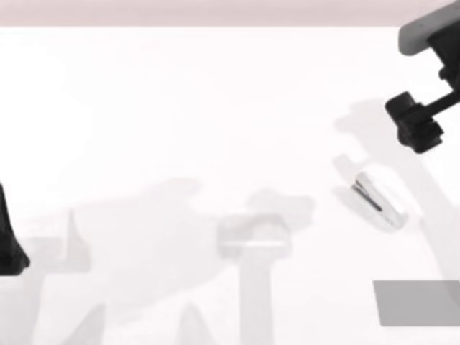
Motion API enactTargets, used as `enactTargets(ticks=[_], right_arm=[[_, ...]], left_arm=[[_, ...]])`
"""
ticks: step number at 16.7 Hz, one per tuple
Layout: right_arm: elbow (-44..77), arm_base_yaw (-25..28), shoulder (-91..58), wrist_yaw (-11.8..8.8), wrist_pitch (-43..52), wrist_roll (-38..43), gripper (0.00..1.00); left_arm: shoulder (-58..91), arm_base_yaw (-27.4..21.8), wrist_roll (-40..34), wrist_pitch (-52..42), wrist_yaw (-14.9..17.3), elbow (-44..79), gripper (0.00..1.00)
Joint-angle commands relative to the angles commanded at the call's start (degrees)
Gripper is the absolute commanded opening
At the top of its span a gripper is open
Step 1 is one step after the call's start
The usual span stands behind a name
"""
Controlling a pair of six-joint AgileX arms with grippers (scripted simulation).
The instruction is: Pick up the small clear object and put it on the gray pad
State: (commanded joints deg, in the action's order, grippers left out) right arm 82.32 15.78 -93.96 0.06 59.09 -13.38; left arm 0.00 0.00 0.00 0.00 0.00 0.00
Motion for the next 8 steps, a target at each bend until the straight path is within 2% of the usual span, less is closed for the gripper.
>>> enactTargets(ticks=[4,8], right_arm=[[15.9,2.9,-17.4,0.0,10.6,-2.4,1.00],[25.6,4.6,-27.2,0.0,16.7,-3.8,1.00]], left_arm=[[0.0,0.0,0.0,0.0,0.0,0.0,1.00],[0.0,0.0,0.0,0.0,0.0,0.0,1.00]])
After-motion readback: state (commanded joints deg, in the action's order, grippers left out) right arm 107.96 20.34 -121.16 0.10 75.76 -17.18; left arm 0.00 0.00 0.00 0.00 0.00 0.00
